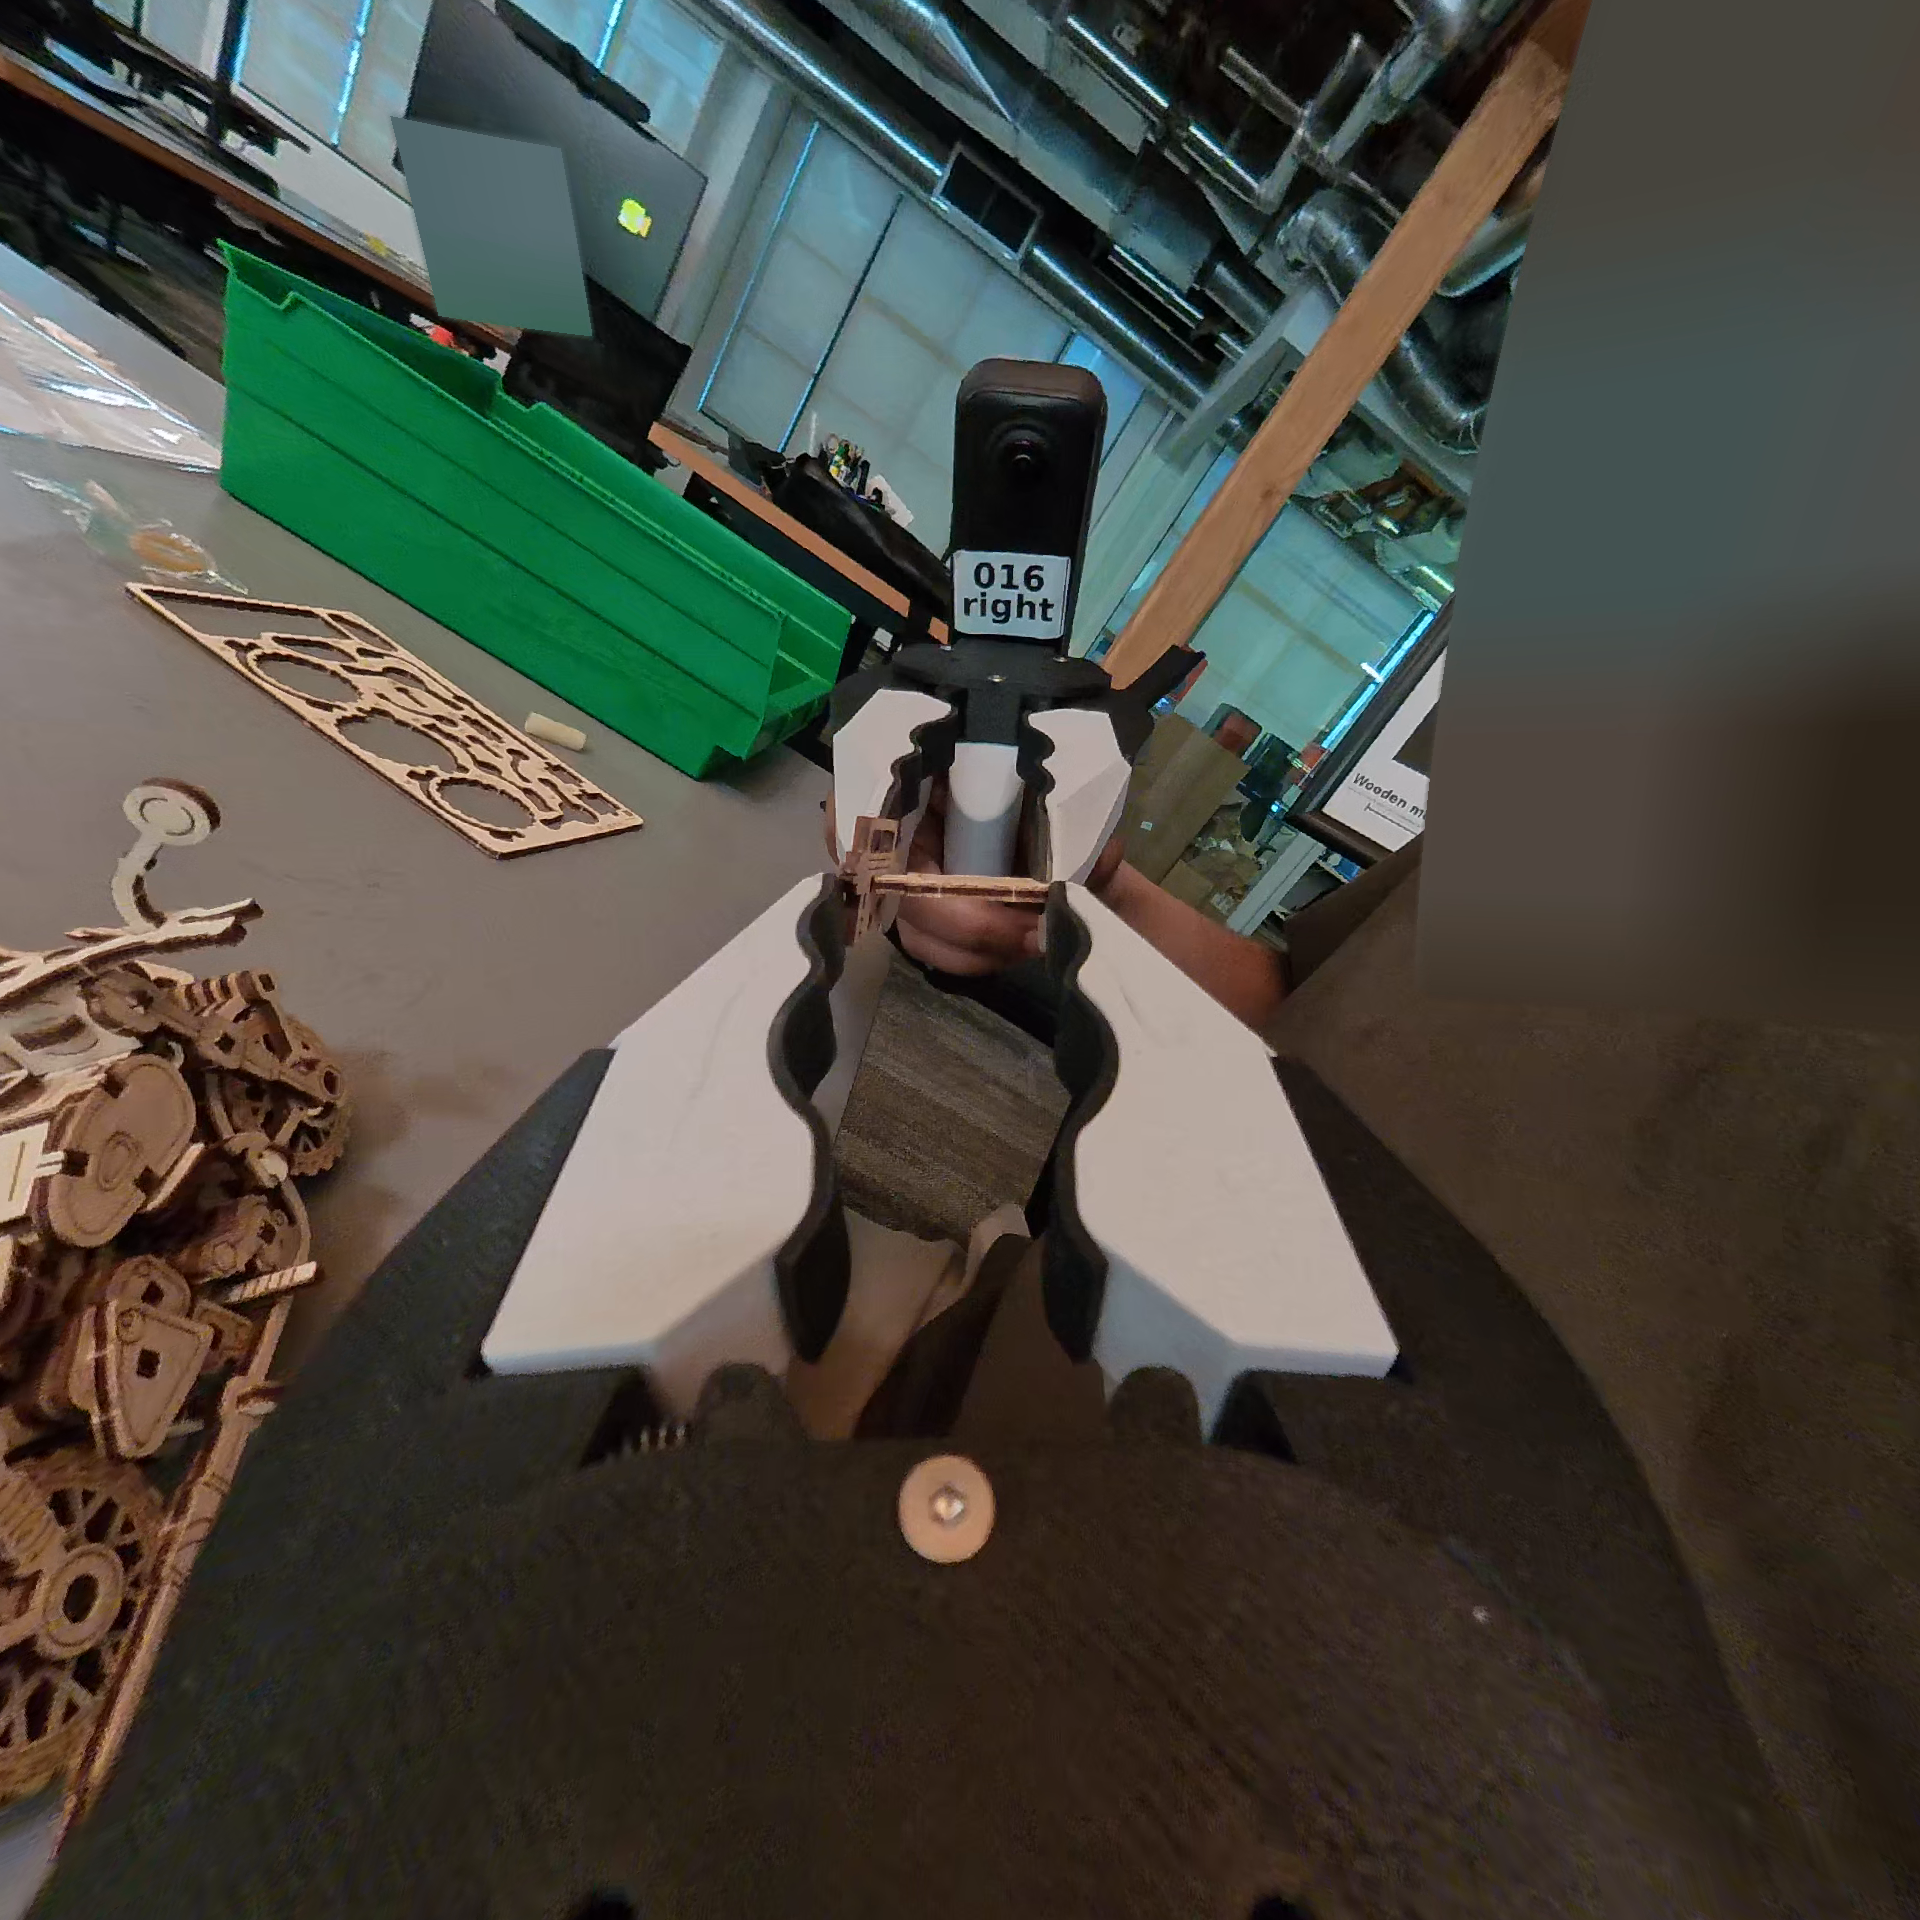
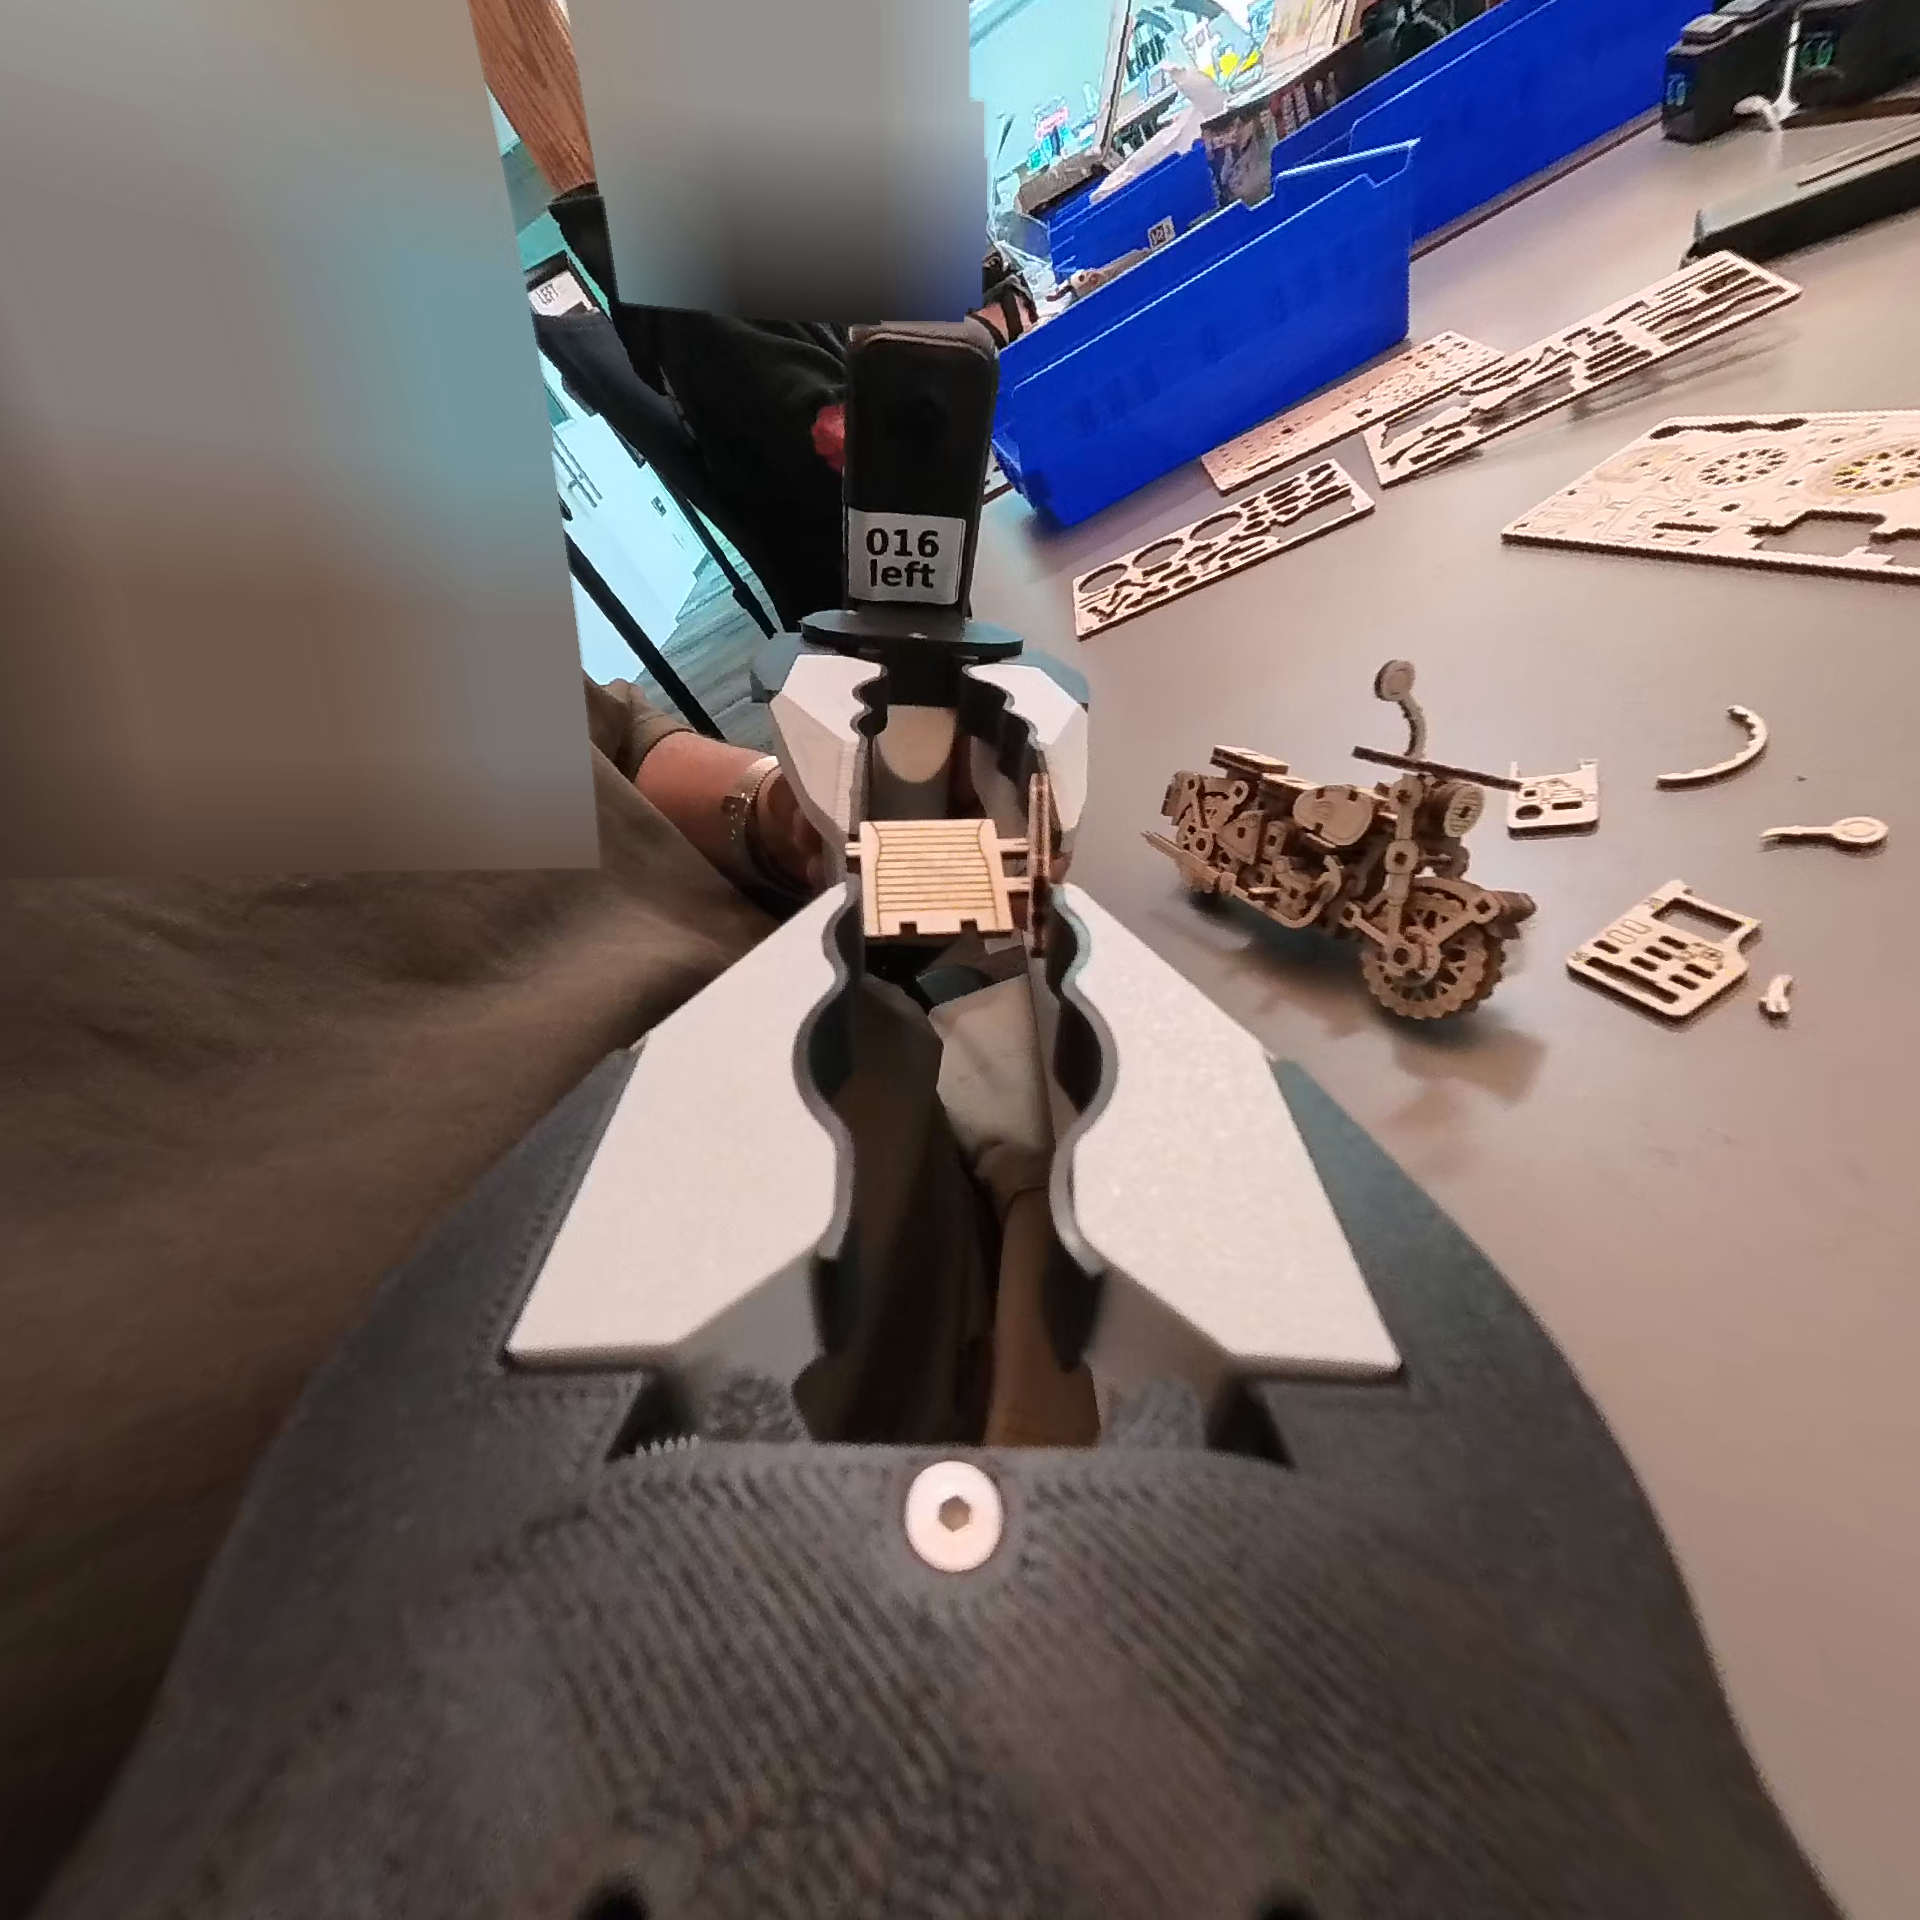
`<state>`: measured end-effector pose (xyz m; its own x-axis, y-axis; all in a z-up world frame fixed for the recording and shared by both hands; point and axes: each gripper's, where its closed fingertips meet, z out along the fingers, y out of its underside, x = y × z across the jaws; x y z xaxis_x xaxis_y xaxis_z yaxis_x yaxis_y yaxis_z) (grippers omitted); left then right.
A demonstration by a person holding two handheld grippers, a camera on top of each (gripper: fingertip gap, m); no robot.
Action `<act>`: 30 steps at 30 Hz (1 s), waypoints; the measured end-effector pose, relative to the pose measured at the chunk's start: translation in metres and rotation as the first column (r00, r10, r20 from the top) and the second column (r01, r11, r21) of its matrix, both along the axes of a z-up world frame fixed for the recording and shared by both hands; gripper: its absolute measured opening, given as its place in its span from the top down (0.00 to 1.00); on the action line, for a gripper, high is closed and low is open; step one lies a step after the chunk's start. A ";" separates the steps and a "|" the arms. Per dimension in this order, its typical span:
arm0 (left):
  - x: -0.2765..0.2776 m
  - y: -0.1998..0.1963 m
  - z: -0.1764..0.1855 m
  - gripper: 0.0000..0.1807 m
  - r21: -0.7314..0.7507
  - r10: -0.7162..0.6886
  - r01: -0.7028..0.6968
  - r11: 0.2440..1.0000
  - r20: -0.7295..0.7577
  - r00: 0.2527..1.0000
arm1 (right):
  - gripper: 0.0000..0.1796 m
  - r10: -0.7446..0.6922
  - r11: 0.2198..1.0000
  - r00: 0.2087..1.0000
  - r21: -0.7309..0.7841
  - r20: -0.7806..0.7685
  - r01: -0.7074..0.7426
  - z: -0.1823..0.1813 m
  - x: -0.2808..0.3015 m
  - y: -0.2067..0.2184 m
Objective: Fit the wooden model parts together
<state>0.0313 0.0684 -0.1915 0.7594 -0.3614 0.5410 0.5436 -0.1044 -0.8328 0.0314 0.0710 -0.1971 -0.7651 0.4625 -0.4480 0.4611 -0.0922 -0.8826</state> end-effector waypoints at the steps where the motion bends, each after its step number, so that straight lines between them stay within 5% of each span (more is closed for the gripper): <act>1: 0.000 0.000 0.000 0.80 -0.002 0.001 -0.001 1.000 -0.003 1.000 | 0.81 -0.001 1.000 1.000 0.003 0.000 0.001 0.000 0.000 0.000; 30: 0.001 0.001 0.003 0.84 0.011 0.049 -0.048 0.999 -0.081 0.996 | 0.82 0.013 1.000 1.000 -0.023 0.012 -0.013 -0.001 0.000 -0.002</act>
